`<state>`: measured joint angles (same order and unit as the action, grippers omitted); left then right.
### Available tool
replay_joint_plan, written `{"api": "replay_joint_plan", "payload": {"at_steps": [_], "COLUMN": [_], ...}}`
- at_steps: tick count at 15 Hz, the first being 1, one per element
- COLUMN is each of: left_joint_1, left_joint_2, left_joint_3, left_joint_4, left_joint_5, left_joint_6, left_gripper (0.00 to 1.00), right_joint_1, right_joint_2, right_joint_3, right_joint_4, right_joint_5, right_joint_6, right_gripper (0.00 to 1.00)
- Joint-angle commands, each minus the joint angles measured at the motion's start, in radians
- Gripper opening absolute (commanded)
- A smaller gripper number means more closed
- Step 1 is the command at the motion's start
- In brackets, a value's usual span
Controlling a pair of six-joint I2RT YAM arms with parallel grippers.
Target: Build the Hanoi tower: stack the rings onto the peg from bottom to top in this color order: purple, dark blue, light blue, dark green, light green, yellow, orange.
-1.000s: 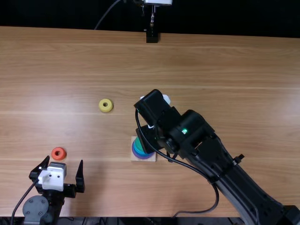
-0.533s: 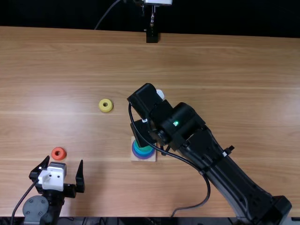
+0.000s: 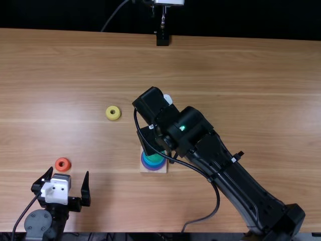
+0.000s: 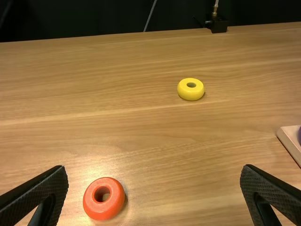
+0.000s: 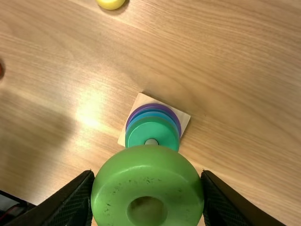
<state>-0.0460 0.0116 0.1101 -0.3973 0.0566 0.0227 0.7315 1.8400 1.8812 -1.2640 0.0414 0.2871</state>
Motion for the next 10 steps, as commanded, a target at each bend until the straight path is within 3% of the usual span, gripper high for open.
{"api": "replay_joint_plan", "payload": {"at_steps": [1,10], "left_joint_1": [0.005,0.005], "left_joint_2": [-0.012,-0.012], "left_joint_3": [-0.110,-0.110], "left_joint_4": [-0.076,-0.076], "left_joint_5": [0.011,0.011], "left_joint_6": [0.010,0.010], "left_gripper": [1.00,1.00], "right_joint_1": [0.011,0.013], "right_joint_2": [0.008,0.010], "right_joint_3": [0.013,-0.016], "right_joint_4": [-0.002,-0.020], "right_joint_5": [0.005,0.005], "right_joint_6": [0.002,0.002], "right_gripper": [0.00,0.00]}}
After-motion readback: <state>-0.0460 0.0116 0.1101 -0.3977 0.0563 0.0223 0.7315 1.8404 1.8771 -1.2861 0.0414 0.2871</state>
